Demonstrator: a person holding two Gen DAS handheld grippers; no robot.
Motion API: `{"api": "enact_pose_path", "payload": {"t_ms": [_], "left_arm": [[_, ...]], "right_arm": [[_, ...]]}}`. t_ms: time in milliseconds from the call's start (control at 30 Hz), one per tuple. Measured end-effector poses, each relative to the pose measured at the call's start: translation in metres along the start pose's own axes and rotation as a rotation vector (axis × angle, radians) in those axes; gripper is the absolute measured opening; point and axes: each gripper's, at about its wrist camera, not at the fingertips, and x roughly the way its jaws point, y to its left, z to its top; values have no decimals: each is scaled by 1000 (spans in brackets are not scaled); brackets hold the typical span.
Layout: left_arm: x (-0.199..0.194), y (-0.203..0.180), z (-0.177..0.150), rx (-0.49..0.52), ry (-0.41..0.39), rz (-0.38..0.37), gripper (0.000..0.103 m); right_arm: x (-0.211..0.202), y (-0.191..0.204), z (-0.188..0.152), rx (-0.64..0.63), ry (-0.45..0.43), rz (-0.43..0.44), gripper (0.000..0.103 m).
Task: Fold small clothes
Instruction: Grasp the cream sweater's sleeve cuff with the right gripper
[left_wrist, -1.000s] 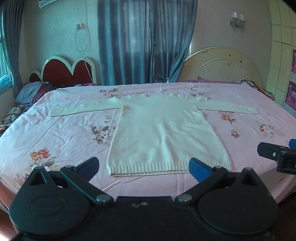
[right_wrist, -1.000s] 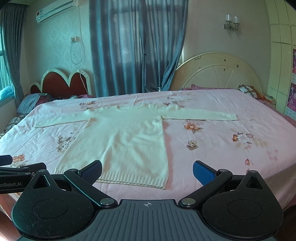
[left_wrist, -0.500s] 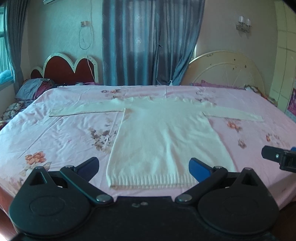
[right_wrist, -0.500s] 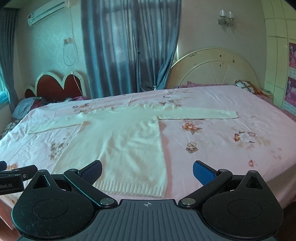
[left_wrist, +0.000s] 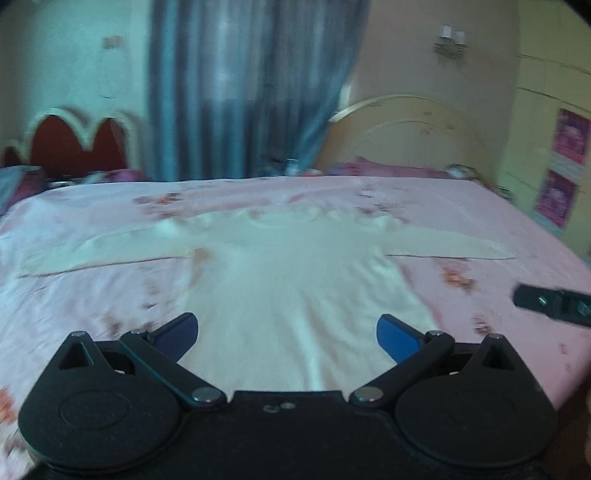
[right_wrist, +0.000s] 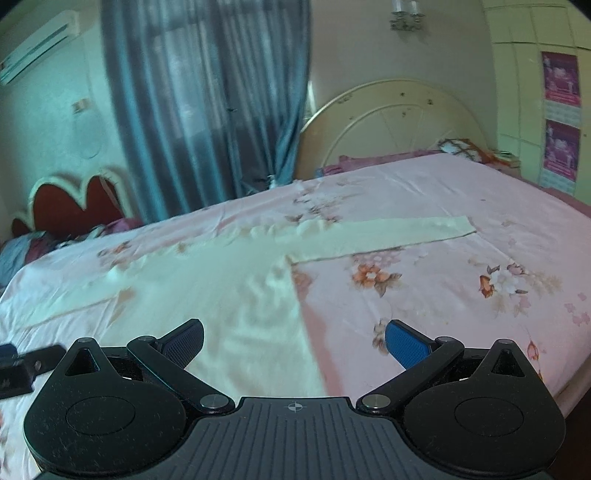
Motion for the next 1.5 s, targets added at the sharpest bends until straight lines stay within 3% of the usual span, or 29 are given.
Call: {"api": "enact_pose_path", "payload": {"t_ms": [233,500,533,567,600,767,800,867,1000,1167,1367,1433,1500], "left_arm": [[55,4,22,-15,27,-22,103],[124,-7,41,-36,66,10,102],[133,-9,44,-36,71,21,102],[143,-12,46,-36,76,34,102],[153,-15,49,-37,86,50,102],[200,-38,63,-20,133,110,100],[210,-43,65,-12,143,120,99],[228,-54,68,-5,166,134,97],[253,-75,72,11,194,147,97],[277,-100,76,51,224,141,97],[293,-116,81,75,239,134,98],[295,-117,84,75,234,133,98],[294,-115,87,76,227,130,97]], "right_arm": [[34,-22,33,33,-75,-104,103],[105,-108,74,171,-92,-185,102],[117,-122,79,191,-94,-185,94],[129,-135,83,209,-84,-187,65],[144,-149,87,237,-63,-196,51],[208,-219,102,356,-34,-196,49],[221,-234,104,384,-20,-188,35],[242,-256,104,427,1,-188,25],[272,-294,100,503,35,-206,25],[290,-323,88,598,62,-190,25],[291,-340,85,633,29,-156,24],[291,-340,87,614,40,-164,0],[279,-339,91,596,-10,-176,1]]}}
